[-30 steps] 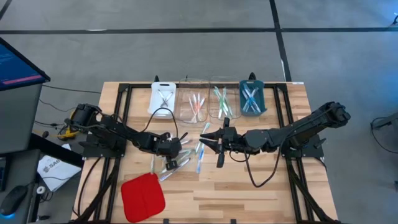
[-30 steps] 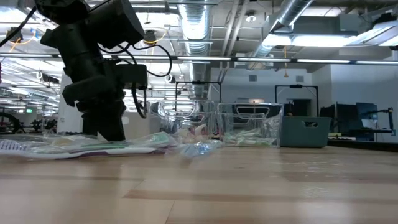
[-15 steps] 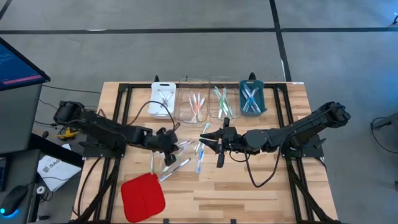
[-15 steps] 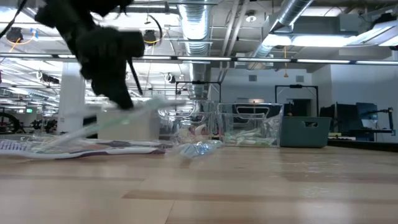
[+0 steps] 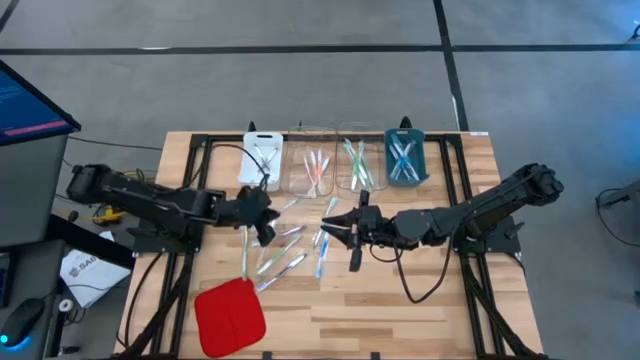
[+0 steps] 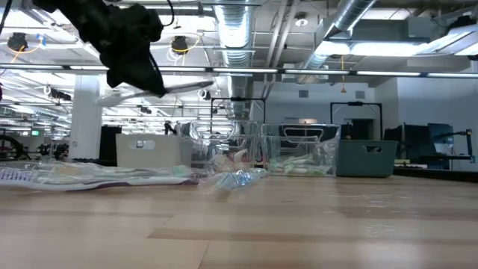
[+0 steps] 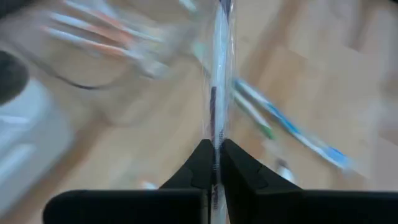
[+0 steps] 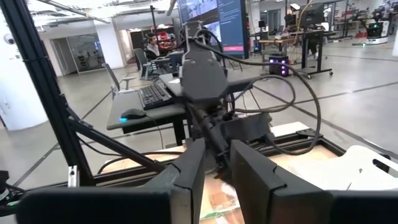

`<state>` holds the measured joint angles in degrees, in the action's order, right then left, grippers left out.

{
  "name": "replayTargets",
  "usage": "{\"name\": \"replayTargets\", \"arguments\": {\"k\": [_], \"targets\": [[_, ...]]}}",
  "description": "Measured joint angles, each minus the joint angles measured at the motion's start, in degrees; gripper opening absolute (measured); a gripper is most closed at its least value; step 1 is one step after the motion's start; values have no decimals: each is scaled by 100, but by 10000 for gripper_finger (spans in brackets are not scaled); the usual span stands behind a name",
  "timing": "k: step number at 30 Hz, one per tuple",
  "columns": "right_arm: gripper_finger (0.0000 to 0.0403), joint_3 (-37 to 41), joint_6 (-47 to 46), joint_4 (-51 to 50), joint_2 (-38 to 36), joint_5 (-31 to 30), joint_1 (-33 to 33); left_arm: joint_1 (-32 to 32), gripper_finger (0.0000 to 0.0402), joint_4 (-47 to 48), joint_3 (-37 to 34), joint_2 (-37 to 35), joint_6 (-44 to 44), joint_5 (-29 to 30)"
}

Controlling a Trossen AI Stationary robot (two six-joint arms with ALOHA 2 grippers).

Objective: Pick & Place Toothbrushes
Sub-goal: Put the violet toothbrush into the white bin

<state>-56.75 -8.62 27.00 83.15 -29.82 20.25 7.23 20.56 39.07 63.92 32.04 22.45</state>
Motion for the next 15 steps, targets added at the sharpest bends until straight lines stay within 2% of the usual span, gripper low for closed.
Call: {"name": "replayTargets", "arguments": {"k": [4, 7, 9, 13, 15], "targets": [[72, 0, -1, 0, 0, 2, 0, -527, 7, 113, 2, -135, -6, 692], [72, 0, 0, 25, 0, 0, -2, -1438, 7, 141, 29, -227, -282, 767], [72, 0, -2, 49, 0, 2, 0, -2195, 7, 113, 132, -231, -630, 450], [72, 0, -2, 83, 0, 2, 0, -3832, 7, 59, 392, -87, -1363, -957], [72, 0, -2, 84, 0, 2, 0, -4434, 7, 126, 439, 72, -1700, -1537]]}}
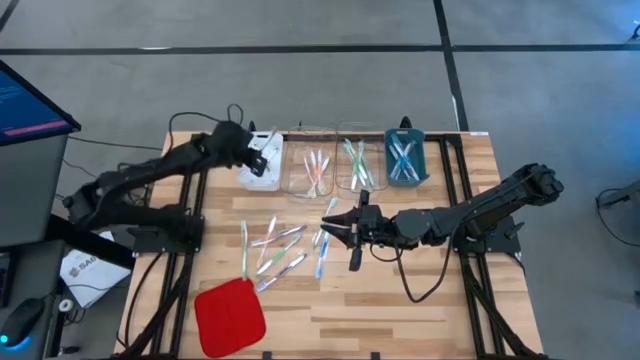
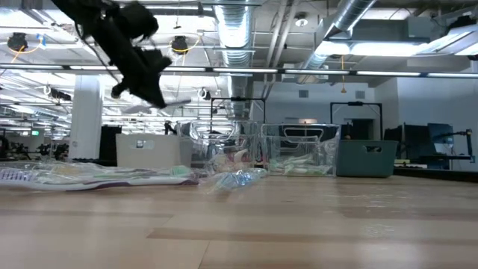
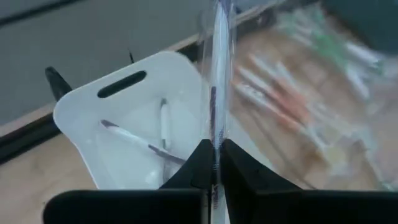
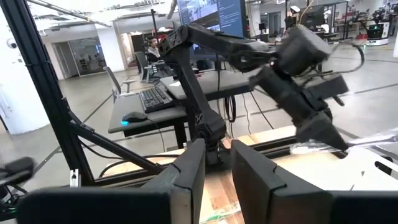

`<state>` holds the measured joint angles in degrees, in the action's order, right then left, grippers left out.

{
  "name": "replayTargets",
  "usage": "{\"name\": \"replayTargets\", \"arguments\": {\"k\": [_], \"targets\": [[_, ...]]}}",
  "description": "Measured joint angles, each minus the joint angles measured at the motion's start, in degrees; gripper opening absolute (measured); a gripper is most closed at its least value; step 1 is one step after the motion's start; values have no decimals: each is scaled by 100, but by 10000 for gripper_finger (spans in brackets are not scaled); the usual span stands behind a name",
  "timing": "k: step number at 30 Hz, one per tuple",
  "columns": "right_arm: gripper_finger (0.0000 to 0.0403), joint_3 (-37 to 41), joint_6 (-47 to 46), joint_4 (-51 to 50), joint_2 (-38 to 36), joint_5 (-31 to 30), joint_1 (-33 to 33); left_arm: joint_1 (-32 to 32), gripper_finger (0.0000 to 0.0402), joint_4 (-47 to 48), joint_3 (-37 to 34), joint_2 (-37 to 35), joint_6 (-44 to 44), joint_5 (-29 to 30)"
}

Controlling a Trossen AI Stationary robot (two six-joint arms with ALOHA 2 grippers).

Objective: Pick & Place Toothbrushes
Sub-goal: Put the violet toothbrush into the white bin

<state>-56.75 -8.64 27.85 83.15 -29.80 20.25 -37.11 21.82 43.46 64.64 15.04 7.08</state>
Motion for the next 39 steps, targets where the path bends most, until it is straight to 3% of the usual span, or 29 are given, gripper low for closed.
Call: {"name": "replayTargets", "arguments": {"k": [5, 14, 26, 33, 39], "targets": [[72, 0, 0, -12, 0, 0, 0, -674, 7, 0, 20, 744, -672, -762], [72, 0, 0, -42, 0, -2, 0, -674, 7, -88, 20, 1940, -646, -709], [72, 0, 0, -67, 0, -2, 0, -674, 12, -264, 20, 2011, -238, -497], [72, 0, 0, -67, 0, -2, 0, -663, 79, -286, 20, 2011, -262, -495], [72, 0, 0, -69, 0, -2, 0, -663, 120, -370, 24, 1771, -259, -102]]}}
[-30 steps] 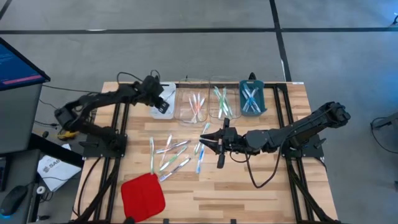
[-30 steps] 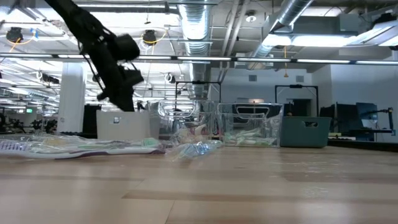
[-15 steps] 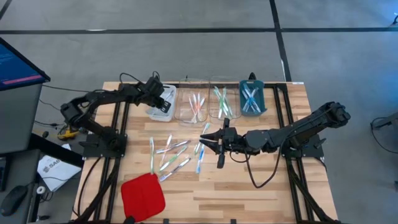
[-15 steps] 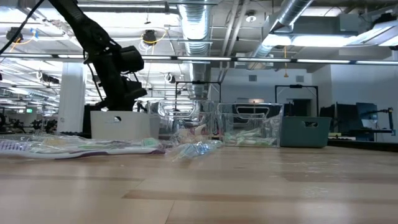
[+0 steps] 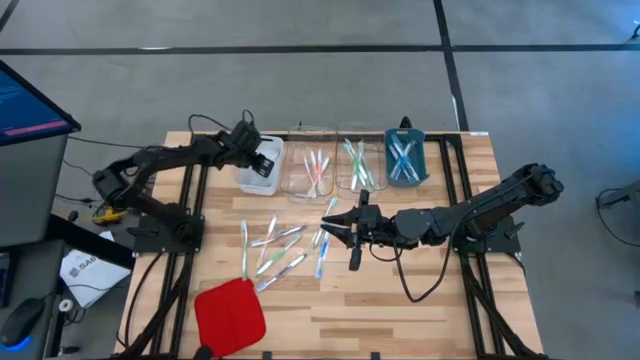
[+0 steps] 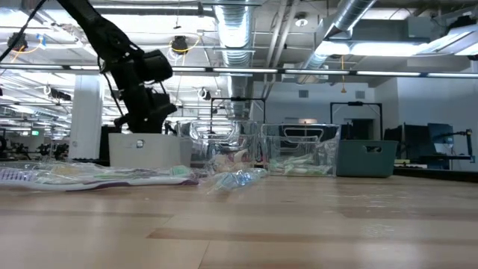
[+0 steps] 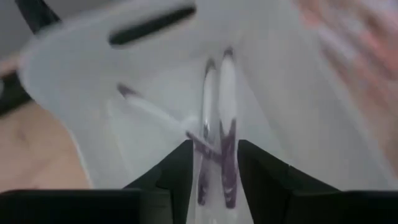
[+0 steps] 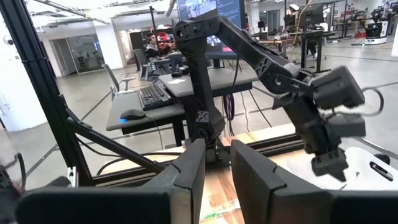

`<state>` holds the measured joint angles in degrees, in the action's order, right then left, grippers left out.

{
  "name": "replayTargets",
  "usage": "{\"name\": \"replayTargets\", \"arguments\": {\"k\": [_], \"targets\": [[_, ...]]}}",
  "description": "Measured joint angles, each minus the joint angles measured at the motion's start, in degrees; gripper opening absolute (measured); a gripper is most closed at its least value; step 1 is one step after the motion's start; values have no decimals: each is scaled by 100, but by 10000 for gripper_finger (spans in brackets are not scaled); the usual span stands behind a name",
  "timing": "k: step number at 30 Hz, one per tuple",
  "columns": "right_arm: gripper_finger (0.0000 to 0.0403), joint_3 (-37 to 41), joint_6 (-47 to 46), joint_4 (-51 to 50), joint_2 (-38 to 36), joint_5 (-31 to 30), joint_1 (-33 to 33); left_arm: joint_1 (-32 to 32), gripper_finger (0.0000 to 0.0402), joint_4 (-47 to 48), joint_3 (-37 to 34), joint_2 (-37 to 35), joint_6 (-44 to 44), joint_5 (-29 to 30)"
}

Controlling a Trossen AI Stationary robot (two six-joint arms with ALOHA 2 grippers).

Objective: Pick & Place Toothbrushes
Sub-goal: Put the violet toothbrush into the white bin

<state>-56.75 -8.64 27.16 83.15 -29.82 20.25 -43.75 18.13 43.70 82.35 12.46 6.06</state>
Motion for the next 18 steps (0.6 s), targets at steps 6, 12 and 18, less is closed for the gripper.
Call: {"name": "replayTargets", "arguments": {"k": [6, 12, 18], "targets": [[72, 0, 0, -17, 0, 0, 0, 94, 117, 75, 3, -1087, -15, -159], [72, 0, 0, -20, 0, 0, 33, 760, 104, 541, -4, -2225, -16, -659], [72, 0, 0, -20, 0, 0, 118, 1877, 95, 700, -232, -3007, 287, -1000]]}}
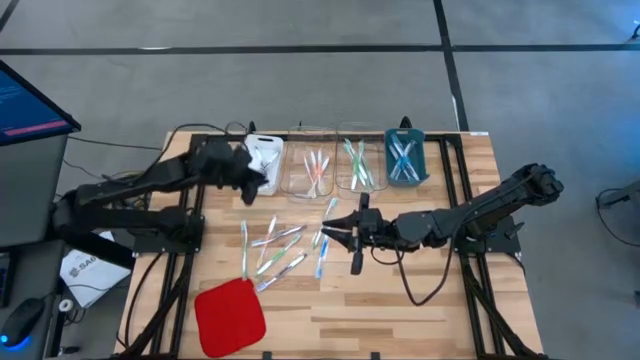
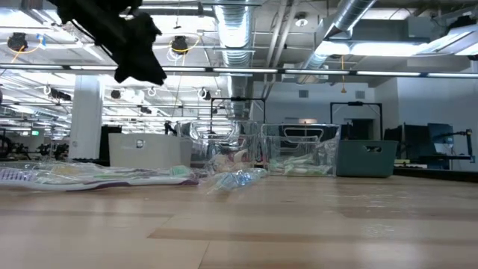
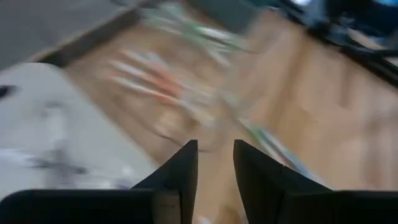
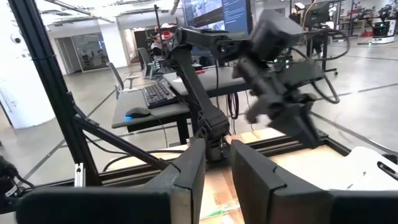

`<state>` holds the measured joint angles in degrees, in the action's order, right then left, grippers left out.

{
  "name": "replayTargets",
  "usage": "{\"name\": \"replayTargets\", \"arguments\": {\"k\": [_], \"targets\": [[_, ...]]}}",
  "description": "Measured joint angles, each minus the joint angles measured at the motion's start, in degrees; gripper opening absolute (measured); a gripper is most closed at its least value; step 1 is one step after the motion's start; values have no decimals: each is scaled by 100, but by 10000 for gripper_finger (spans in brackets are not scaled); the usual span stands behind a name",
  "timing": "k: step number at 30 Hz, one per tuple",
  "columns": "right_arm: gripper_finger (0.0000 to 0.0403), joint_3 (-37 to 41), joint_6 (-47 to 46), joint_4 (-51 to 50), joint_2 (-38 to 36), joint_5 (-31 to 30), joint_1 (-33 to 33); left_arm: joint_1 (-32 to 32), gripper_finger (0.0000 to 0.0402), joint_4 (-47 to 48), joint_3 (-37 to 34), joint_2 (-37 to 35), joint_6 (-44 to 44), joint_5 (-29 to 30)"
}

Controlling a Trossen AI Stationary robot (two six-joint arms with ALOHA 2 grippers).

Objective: Pick & Place Toothbrushes
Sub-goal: Put the violet toothbrush into the white bin

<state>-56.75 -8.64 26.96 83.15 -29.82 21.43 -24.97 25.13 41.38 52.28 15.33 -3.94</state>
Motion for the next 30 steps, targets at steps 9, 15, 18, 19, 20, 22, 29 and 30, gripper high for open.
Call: {"name": "replayTargets", "arguments": {"k": [9, 15, 18, 19, 20, 22, 29, 30], "targets": [[72, 0, 0, 2, 0, 0, 31, 1825, 92, -63, -597, -217, 943, 214], [72, 0, 0, 2, 0, 0, 31, 2989, 92, -225, -907, 475, 1494, 1345], [72, 0, 1, 4, 0, 0, 31, 3524, 92, -612, -933, 986, 1424, 2099], [72, 0, 1, 4, 0, 0, 31, 3672, 92, -801, -933, 1154, 1337, 2258], [72, 0, 0, 4, 0, 0, 29, 3785, 92, -1018, -933, 1317, 1261, 2366], [72, 0, 0, 4, 0, 0, 29, 3914, 92, -1408, -931, 1648, 1170, 2428], [72, 0, 1, 7, 0, 0, 31, 3956, 92, -1575, -931, 2647, 1155, 2592], [72, 0, 0, 7, 0, 0, 31, 3956, 92, -1577, -931, 2779, 1123, 2592]]}}
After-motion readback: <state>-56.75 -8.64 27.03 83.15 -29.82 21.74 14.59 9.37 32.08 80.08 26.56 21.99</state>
